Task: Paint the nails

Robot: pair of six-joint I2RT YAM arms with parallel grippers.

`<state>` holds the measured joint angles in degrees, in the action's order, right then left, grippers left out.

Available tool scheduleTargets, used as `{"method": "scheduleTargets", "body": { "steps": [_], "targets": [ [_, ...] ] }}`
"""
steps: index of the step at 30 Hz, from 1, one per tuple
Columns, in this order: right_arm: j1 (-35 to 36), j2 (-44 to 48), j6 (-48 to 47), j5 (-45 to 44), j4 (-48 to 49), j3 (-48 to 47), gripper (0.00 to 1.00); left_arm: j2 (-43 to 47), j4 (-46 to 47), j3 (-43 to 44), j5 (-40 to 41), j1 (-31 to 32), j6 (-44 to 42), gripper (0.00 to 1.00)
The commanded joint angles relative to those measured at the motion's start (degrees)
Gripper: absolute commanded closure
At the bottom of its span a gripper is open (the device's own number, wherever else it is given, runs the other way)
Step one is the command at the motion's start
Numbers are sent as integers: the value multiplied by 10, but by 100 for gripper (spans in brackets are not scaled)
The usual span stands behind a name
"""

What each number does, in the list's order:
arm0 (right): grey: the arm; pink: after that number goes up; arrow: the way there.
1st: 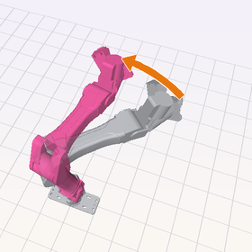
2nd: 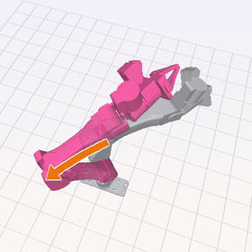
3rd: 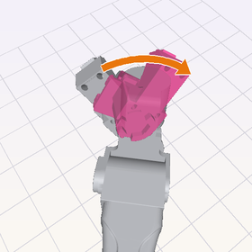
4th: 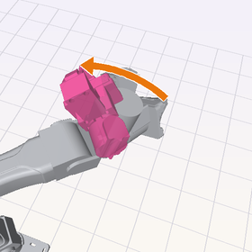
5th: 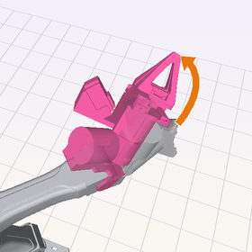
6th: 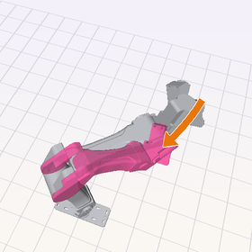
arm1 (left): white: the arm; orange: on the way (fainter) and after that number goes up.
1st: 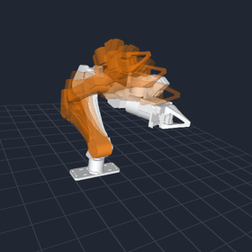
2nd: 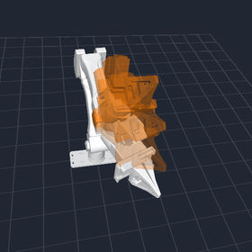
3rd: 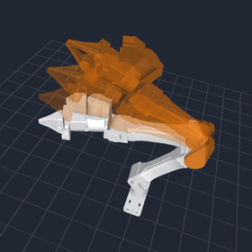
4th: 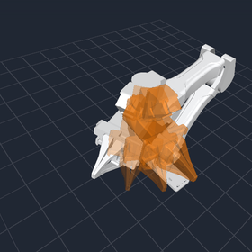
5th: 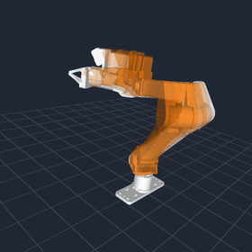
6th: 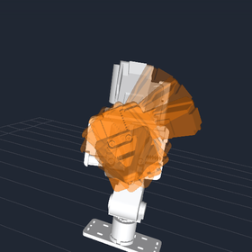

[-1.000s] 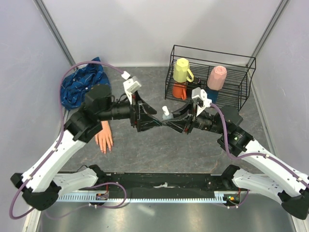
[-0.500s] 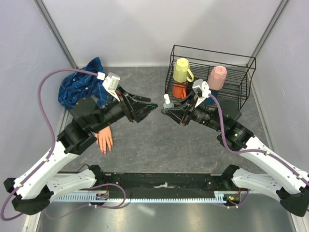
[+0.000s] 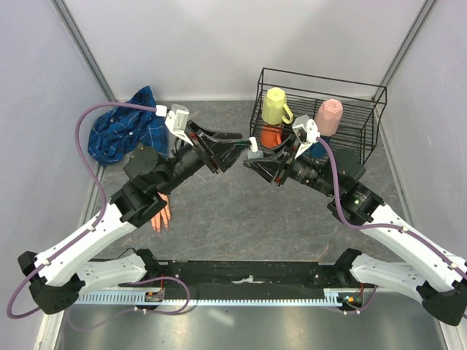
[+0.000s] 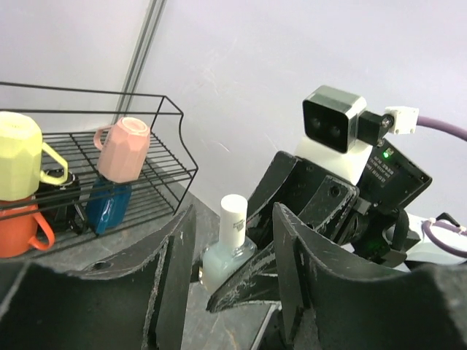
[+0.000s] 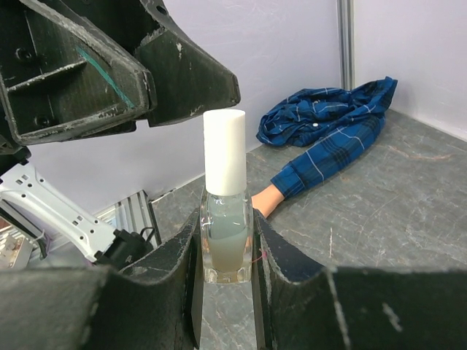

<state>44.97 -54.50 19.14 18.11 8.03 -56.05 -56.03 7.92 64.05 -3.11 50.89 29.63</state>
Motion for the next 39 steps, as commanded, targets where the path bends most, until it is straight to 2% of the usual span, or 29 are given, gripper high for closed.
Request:
{"method": "scheduleTargets", "body": {
  "steps": [1, 4, 11, 14, 25, 29, 31, 34, 35, 37, 38, 39],
  "targets": [
    [-1, 3, 8, -2, 12, -22, 100, -7, 48, -2, -7, 3, -8, 48],
    [-1, 4, 8, -2, 12, -23, 100, -14, 44, 2, -14, 3, -4, 51],
    [-1, 4, 9, -2, 14, -24, 100, -27, 29, 10, -41, 3, 4, 49],
    [-1, 4, 10, 3, 15, -24, 100, -28, 29, 10, -41, 3, 3, 54],
    [-1, 11, 13, 9, 18, -21, 100, -44, 22, 21, -66, 3, 6, 62],
    [-1, 15, 10, 12, 19, -20, 100, -43, 13, 19, -80, 3, 4, 73],
    [-1, 19, 6, 19, 24, -17, 100, -42, 15, 17, -97, 2, -1, 84],
    [-1, 24, -8, 60, 46, -3, 100, -43, 33, 11, -177, -5, -5, 96],
    [-1, 23, -11, 73, 51, 0, 100, -43, 42, 8, -251, -14, -6, 97],
    [-1, 19, -17, 123, 57, -2, 100, -54, 67, 9, -342, -23, -4, 98],
    [-1, 15, -15, 140, 62, -1, 100, -60, 82, 10, -446, -32, 0, 98],
    [-1, 16, -9, 161, 85, 2, 100, -74, 92, 10, -489, -36, 7, 98]
  ]
}}
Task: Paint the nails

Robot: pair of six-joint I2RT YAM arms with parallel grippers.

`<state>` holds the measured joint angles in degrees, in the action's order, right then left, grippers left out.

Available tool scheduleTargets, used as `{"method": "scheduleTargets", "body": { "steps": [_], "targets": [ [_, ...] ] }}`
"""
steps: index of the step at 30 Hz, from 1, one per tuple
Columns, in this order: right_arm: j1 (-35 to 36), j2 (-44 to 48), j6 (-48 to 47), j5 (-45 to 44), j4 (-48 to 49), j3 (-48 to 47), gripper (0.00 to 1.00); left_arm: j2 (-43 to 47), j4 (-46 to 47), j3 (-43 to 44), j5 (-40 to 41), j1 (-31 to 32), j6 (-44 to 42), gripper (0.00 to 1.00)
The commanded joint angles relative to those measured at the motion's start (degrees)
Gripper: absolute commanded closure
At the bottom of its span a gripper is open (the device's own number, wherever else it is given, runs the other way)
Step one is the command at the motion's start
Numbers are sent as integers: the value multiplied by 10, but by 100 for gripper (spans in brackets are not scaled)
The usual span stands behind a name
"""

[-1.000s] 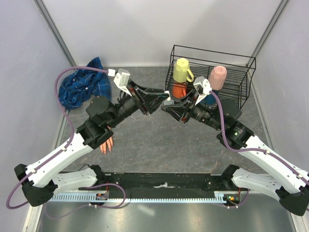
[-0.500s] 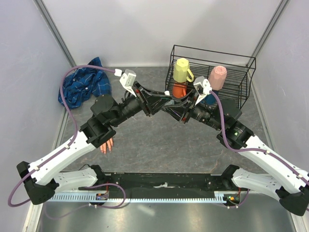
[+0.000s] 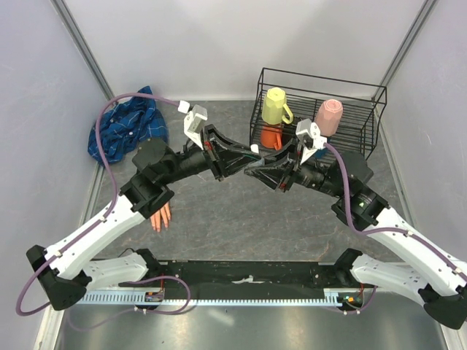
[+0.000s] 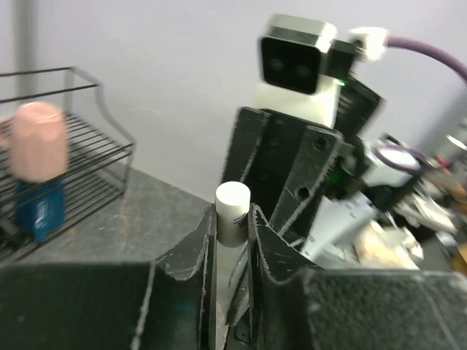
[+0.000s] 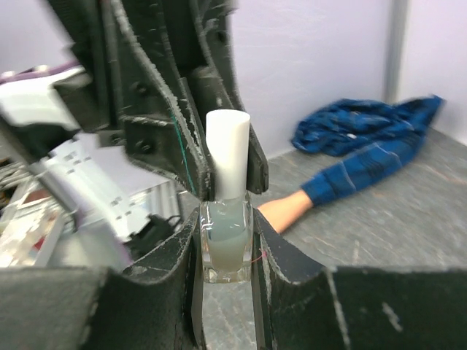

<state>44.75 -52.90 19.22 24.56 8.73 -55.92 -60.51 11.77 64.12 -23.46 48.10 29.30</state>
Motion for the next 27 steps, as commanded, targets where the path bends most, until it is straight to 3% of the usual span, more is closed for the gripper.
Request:
{"method": "scheduleTargets", "body": {
  "steps": [1, 2, 4, 7, 10, 13, 16, 17, 19, 20, 21, 23, 27],
  "targets": [
    [1, -1, -4, 129, 94, 9, 100, -37, 65, 8, -323, -11, 32, 98],
    [2, -1, 10, 146, 108, 12, 100, -47, 101, 6, -397, -13, 46, 98],
    [2, -4, 25, 191, 145, 17, 100, -67, 140, 0, -469, -16, 94, 98],
    [2, -10, 39, 218, 169, 20, 100, -78, 245, -24, -514, -17, 159, 98],
    [2, -6, 41, 224, 168, 20, 100, -76, 231, -21, -501, -24, 153, 98],
    [1, 1, 18, 208, 129, 13, 100, -67, 155, -1, -457, -37, 114, 95],
    [2, 9, -21, 180, 67, 0, 100, -49, 35, 23, -392, -55, 52, 72],
    [2, 11, -29, 174, 38, -3, 100, -40, 14, 28, -374, -62, 42, 59],
    [2, 11, -58, 148, 4, -16, 100, -29, -45, 41, -322, -75, 15, 50],
    [2, 11, -67, 141, -23, -19, 100, -22, -65, 46, -300, -79, 7, 25],
    [2, 9, -76, 119, -39, -28, 100, -10, -94, 50, -279, -82, -8, 13],
    [2, 3, -103, 93, -84, -38, 100, 5, -113, 58, -221, -89, -20, 3],
    [1, -13, -132, 18, -143, -70, 100, 56, -143, 56, -127, -89, -42, 2]
  ]
}}
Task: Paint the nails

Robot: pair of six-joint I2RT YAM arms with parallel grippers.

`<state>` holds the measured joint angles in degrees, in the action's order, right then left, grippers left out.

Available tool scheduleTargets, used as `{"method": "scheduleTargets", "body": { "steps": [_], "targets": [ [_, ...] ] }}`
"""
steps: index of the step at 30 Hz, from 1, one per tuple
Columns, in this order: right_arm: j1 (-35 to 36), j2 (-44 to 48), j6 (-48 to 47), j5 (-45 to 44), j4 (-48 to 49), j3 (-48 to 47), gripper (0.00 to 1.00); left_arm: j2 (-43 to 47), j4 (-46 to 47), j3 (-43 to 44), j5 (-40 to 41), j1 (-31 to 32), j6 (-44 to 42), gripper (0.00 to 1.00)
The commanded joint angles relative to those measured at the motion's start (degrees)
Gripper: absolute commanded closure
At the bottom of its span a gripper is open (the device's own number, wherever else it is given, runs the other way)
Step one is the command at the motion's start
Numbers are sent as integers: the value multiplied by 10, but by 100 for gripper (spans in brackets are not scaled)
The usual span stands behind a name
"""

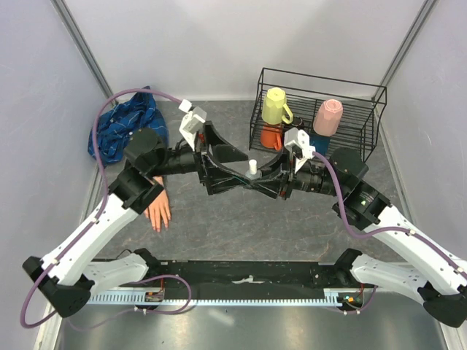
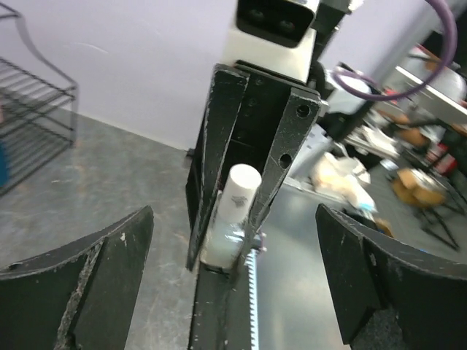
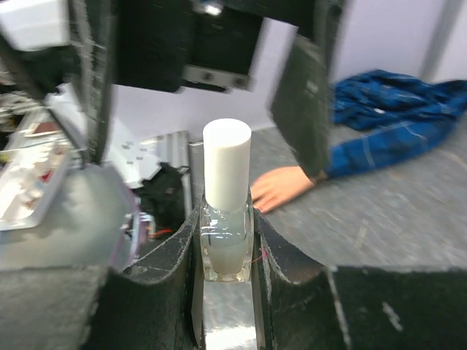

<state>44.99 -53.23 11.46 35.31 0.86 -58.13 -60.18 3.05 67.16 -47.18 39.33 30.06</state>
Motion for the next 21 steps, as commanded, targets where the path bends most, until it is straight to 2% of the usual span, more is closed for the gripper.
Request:
{"method": "scheduleTargets", "body": {
  "steps": [1, 4, 6, 7, 10, 17, 21],
  "targets": [
    [-2, -13, -57, -116, -68, -51, 100, 59, -51, 18, 145, -1, -49, 3],
    [-1, -24, -46, -154, -70, -62, 100, 83, -16, -11, 215, 0, -26, 13],
    [-1, -35, -29, -192, -72, -74, 100, 88, 27, -25, 242, 6, -7, 25],
    [-1, -46, -22, -204, -75, -81, 100, 89, 41, -37, 268, 11, -1, 37],
    [-1, -61, -3, -225, -80, -99, 100, 84, 80, -50, 316, 31, 10, 46],
    [-1, -72, 9, -240, -85, -111, 100, 53, 66, -28, 424, 98, -68, 39],
    [-1, -71, 13, -238, -85, -109, 100, 35, 61, -21, 471, 123, -98, 44]
  ]
}}
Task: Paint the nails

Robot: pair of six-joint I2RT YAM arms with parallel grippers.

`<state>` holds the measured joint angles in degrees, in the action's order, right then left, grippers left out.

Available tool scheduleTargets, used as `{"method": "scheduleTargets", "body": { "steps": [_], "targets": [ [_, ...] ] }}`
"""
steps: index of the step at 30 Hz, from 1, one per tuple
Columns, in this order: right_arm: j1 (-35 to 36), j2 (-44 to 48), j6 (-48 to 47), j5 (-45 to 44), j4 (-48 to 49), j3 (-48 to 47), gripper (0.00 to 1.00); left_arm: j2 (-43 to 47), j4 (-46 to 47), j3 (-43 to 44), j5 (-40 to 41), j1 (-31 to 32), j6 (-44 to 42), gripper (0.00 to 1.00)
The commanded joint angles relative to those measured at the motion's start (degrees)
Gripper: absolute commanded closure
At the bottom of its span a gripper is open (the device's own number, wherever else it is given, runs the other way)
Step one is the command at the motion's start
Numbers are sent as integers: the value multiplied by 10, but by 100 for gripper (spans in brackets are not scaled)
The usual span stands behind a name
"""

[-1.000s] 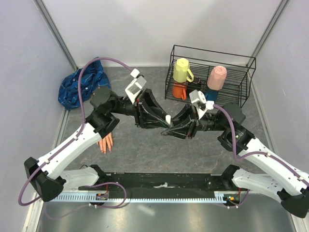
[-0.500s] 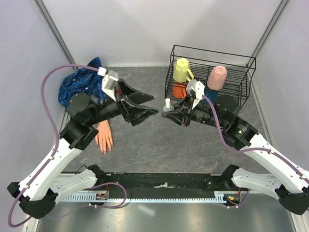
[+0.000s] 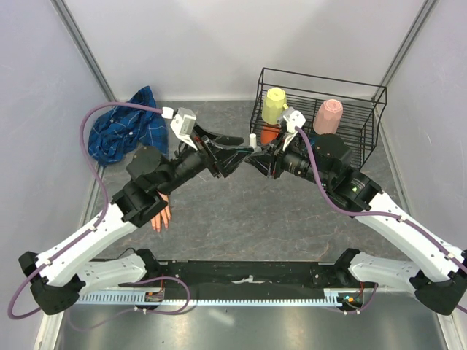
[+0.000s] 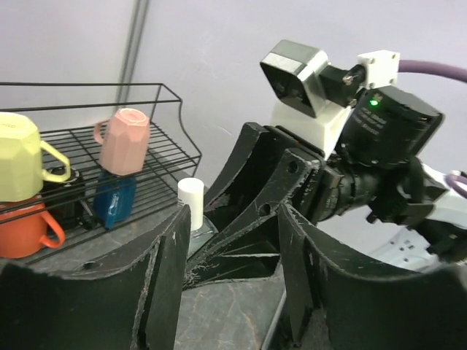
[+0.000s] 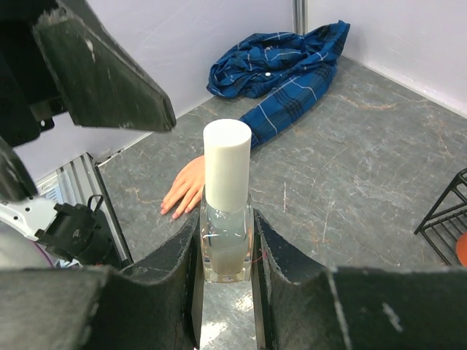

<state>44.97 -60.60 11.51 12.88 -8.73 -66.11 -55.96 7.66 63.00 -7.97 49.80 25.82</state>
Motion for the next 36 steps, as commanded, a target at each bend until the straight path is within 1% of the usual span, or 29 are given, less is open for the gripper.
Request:
{"method": "scheduleTargets", "body": {
  "steps": [1, 3, 8, 11, 14, 16, 19, 20, 22, 23, 24, 27, 28, 29, 30, 31, 32, 33, 34, 35, 36],
  "targets": [
    [-1, 2, 12, -13, 12, -28, 100, -10, 9, 25, 98, 21, -55, 45],
    [-1, 3, 12, -14, 13, -28, 100, -19, -1, 33, 101, 22, -51, 49],
    [-1, 3, 11, -13, 11, -30, 100, -49, -36, 57, 113, 23, -32, 49],
    [-1, 3, 9, -10, 12, -31, 100, -56, -39, 62, 114, 24, -27, 50],
    [-1, 3, 8, -8, 12, -29, 100, -66, -47, 71, 110, 24, -24, 53],
    [-1, 5, 7, -8, 12, -29, 100, -70, -46, 74, 99, 23, -23, 59],
    [-1, 6, 7, -8, 12, -28, 100, -71, -43, 73, 83, 24, -18, 61],
    [-1, 7, 6, -8, 11, -28, 100, -71, -41, 71, 61, 23, -16, 61],
    [-1, 8, 6, -6, 13, -27, 100, -71, -39, 69, 44, 23, -12, 64],
    [-1, 11, 6, -4, 15, -26, 100, -71, -39, 68, 29, 24, -12, 68],
    [-1, 14, 6, 3, 21, -25, 100, -71, -38, 67, 21, 23, -11, 82],
    [-1, 23, 5, 20, 40, -12, 100, -64, -27, 57, -20, 20, -17, 97],
    [-1, 27, 4, 28, 46, -3, 100, -61, -20, 53, -43, 15, -16, 98],
    [-1, 35, 3, 35, 51, 1, 100, -58, -12, 39, -101, 0, -10, 98],
    [-1, 38, 2, 45, 67, 6, 100, -55, 20, 30, -137, -10, 0, 98],
    [-1, 43, 1, 74, 76, 17, 100, -54, 38, 21, -177, -22, 23, 98],
    [-1, 53, 1, 91, 84, 23, 100, -56, 61, 6, -270, -44, 36, 98],
    [-1, 58, 2, 114, 112, 28, 100, -68, 84, -1, -322, -55, 48, 98],
    [-1, 62, 4, 154, 127, 42, 100, -75, 137, -7, -375, -65, 79, 98],
    [-1, 72, 13, 173, 143, 50, 100, -86, 160, -9, -470, -80, 98, 98],
    [-1, 76, 18, 190, 171, 57, 100, -98, 182, -9, -511, -85, 117, 98]
  ]
}}
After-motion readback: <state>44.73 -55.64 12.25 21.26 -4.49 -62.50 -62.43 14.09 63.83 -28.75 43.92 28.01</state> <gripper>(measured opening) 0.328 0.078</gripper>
